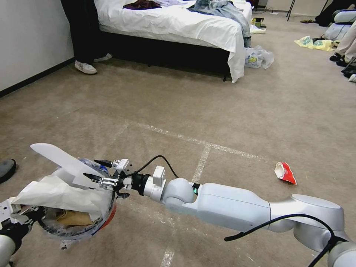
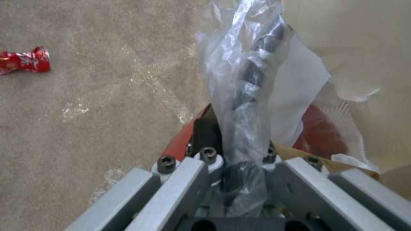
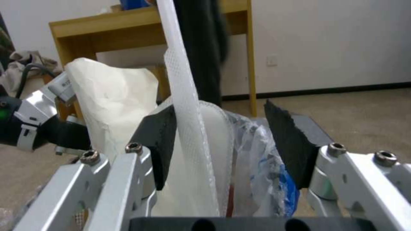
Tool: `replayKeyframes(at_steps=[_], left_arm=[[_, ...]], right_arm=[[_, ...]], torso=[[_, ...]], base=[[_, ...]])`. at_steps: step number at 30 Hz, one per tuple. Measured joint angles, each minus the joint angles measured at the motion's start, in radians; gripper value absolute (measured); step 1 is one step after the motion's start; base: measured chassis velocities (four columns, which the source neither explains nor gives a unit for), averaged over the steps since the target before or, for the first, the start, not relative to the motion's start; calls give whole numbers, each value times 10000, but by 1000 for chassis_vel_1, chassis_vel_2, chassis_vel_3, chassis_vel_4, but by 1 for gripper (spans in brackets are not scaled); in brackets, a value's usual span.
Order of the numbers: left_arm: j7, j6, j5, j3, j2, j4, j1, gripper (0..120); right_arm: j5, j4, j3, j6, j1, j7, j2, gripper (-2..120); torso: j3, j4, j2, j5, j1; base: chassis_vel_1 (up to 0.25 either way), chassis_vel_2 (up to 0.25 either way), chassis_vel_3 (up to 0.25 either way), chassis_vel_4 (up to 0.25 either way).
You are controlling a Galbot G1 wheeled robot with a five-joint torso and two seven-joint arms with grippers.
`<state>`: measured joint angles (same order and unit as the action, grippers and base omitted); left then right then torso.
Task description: Pick up the trash bin and place the garbage on the floor into it.
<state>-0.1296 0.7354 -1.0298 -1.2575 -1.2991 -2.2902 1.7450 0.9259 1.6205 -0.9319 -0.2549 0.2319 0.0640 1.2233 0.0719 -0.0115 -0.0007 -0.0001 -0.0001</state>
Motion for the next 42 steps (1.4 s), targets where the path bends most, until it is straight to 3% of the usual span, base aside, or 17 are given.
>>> replayKeyframes(at_steps=[42], left_arm=[[-9, 0, 9, -28, -34, -13, 134, 1]], right_arm=[[36, 1097, 1, 126, -35, -148, -761, 57]], torso=[[0, 0, 0, 2, 0]], base=[[0, 0, 0, 0]])
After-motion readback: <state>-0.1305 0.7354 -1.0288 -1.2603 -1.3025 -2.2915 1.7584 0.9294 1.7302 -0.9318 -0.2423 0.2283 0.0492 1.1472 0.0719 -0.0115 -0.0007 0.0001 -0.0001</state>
